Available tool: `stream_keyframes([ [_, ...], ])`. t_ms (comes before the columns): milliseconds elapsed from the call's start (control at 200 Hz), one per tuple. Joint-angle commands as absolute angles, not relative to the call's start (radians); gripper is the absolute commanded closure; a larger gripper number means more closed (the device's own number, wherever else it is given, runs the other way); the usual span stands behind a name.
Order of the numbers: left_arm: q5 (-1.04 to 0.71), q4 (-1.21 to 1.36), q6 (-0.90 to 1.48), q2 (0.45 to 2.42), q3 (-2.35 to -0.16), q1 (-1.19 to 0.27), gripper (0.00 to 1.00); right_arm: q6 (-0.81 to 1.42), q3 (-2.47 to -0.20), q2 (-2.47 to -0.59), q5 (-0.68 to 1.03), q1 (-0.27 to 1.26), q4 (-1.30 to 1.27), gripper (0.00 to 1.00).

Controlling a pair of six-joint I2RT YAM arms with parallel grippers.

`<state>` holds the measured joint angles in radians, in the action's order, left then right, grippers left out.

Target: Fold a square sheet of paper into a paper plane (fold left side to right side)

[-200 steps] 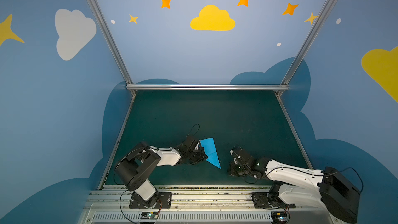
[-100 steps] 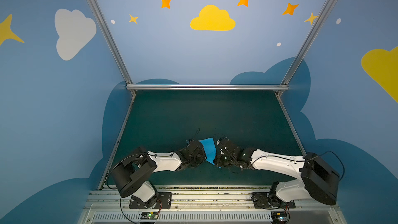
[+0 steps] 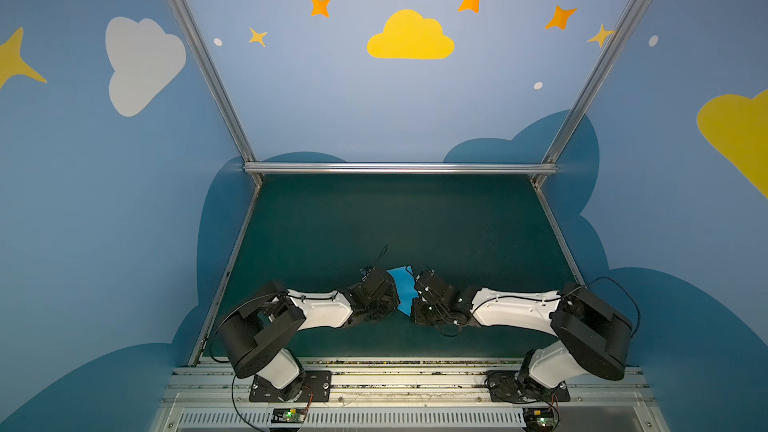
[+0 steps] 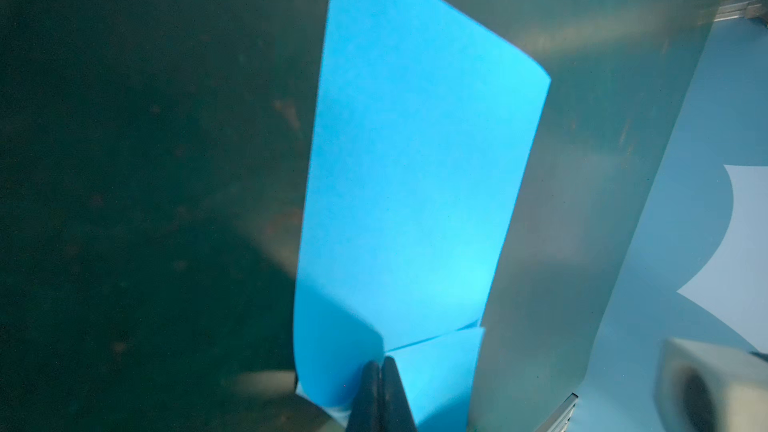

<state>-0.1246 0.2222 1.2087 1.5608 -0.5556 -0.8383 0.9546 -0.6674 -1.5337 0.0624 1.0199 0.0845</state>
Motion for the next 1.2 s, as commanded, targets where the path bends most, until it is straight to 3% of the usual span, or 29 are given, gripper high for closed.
stream_keyframes([
  [0,-0.061,0.099,1.193,1.605,-0.543,-0.833,0.96,0.97,-0.617,-1.528,0.034,1.004,0.086,1.0],
  [886,-0.035,0.05,1.198,1.589,-0.556,-0.831,0.96,1.103,-0.294,-1.277,0.01,1.034,0.12,1.0],
  [1196,-0.034,0.039,1.194,1.592,-0.564,-0.831,0.96,1.081,-0.389,-1.055,-0.033,1.022,0.286,1.0],
])
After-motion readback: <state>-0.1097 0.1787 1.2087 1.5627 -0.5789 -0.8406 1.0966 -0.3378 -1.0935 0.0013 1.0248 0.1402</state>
